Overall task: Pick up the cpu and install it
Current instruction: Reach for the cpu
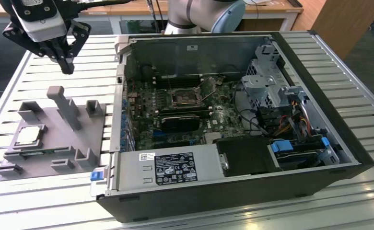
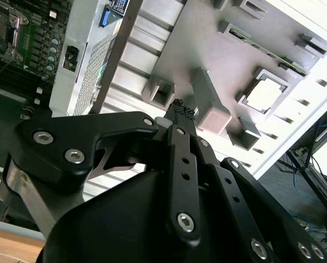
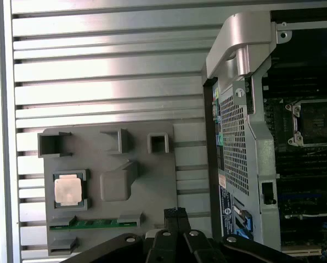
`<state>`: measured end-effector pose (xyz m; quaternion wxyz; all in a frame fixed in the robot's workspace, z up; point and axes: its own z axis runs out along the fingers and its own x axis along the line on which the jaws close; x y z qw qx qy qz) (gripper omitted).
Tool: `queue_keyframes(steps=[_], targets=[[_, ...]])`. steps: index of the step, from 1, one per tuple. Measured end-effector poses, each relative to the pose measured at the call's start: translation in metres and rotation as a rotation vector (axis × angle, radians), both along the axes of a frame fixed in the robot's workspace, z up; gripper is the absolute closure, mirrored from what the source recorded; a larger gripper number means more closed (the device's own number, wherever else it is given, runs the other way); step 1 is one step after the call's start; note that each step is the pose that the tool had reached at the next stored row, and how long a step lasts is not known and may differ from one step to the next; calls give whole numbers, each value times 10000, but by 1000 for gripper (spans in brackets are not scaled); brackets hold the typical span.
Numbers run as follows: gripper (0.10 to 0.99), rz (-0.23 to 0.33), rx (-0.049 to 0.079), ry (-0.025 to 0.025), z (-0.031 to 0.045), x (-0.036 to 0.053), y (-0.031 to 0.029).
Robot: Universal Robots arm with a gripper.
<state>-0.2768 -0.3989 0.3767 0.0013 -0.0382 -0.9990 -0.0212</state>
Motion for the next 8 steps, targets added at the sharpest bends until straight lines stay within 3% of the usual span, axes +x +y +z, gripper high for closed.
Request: queue_keyframes(steps=[8], targets=[[980,0,0,28,-8,-45,0]])
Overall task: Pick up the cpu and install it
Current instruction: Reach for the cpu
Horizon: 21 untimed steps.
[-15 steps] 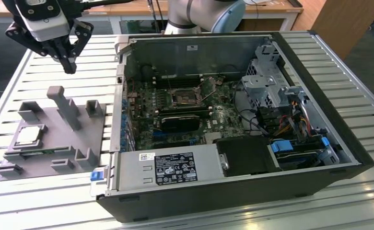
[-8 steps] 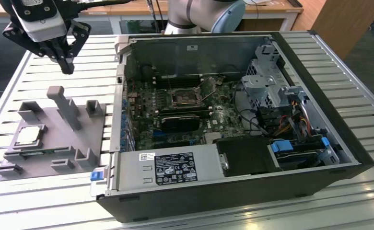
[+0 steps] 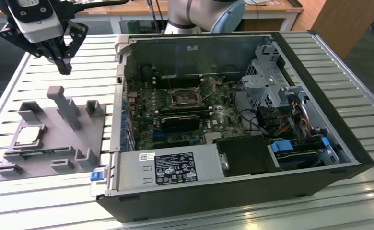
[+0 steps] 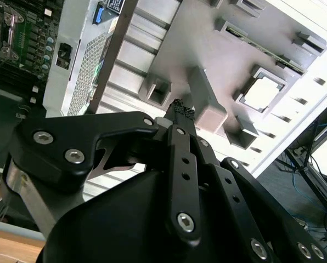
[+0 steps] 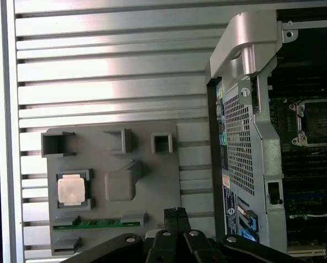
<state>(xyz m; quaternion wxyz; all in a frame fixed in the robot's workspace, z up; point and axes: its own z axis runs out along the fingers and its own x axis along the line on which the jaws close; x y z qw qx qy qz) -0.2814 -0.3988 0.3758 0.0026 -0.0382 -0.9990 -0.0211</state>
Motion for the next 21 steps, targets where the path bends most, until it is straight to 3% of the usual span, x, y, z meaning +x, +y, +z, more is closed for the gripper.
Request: queue_keyframes(steps=[21], targets=[[980,-1,0,52,-19,-145,0]])
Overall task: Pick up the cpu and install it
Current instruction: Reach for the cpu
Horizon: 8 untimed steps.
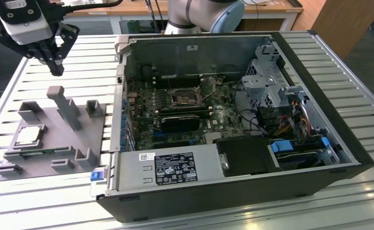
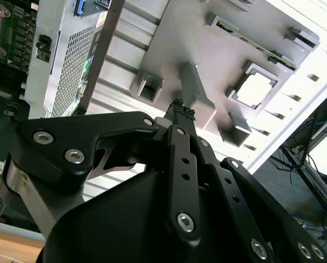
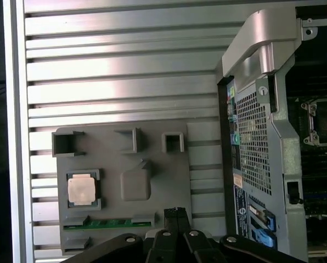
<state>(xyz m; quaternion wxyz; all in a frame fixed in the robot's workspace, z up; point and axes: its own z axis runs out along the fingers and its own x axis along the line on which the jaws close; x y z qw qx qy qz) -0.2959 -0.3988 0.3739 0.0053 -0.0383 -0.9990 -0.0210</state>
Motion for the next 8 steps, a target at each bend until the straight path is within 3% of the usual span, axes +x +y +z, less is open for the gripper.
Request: queue_keyframes(steps=[8], targets=[[980,1,1,29,-7,-137,0]])
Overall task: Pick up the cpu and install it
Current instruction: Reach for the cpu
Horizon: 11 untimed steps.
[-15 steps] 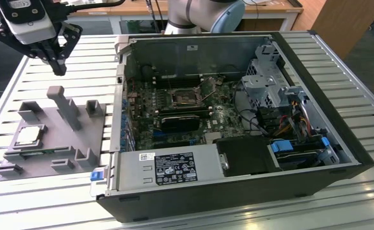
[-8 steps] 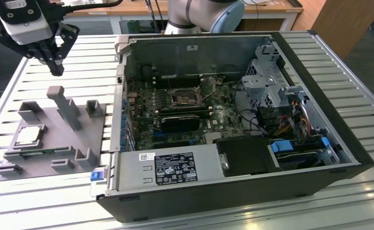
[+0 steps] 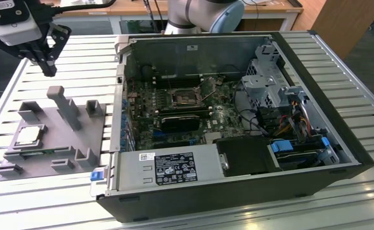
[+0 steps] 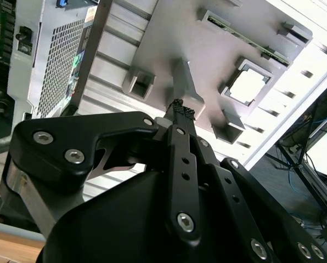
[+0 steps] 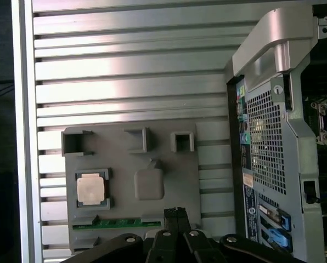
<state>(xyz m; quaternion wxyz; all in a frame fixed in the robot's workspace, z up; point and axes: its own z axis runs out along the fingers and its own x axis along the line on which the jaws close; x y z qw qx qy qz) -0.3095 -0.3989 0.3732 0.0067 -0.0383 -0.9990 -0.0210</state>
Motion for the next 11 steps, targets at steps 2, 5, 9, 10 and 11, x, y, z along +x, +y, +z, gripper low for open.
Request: queue_keyframes(steps=[2,5,9,10,11], targets=[[980,0,0,9,-2,-40,0],[980,-1,-1,27,-4,-86,0],[980,-1,0,48,-9,-145,0],[980,-1,0,54,-11,-160,0],[980,-1,-1,60,-12,-174,0]])
